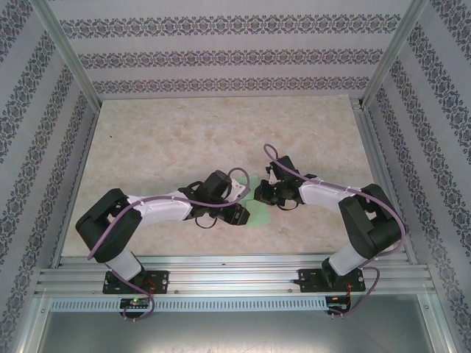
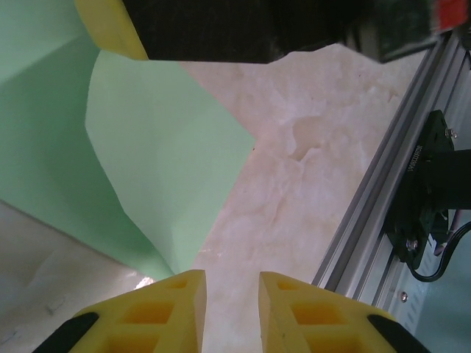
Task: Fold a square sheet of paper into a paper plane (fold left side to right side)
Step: Fold the triangle a second time at the center of the table.
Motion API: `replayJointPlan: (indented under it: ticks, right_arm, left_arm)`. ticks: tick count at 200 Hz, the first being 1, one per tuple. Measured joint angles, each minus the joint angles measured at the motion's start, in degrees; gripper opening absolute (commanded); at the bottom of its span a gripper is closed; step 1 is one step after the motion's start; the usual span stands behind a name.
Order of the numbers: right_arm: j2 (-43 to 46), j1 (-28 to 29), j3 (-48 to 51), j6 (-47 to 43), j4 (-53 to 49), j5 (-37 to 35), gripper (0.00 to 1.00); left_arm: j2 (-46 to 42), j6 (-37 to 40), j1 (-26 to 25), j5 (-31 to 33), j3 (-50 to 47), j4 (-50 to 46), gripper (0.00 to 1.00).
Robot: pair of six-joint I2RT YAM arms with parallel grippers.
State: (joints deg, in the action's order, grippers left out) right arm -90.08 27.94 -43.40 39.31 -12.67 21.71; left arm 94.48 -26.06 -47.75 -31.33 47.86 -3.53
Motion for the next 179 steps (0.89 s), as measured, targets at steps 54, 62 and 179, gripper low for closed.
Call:
replayJointPlan:
  ticks: [54, 62, 179]
  right_arm:
    - [4.24, -0.74, 0.63, 0.00, -2.47, -1.11, 0.11]
    - [4.96, -1.01, 1.29, 0.00, -2.97, -1.20, 0.11]
    - [3.17, 2.89, 5.44, 3.98, 2.58, 2.01, 0.06]
  left_arm:
    - [4.79, 0.02, -1.53, 0.02, 2.80, 1.51, 0.27]
    - [5.11, 0.04, -1.51, 0.87, 2.91, 1.22, 0.27]
    - [8.74, 0.66, -1.53, 3.76, 3.21, -0.61, 0.27]
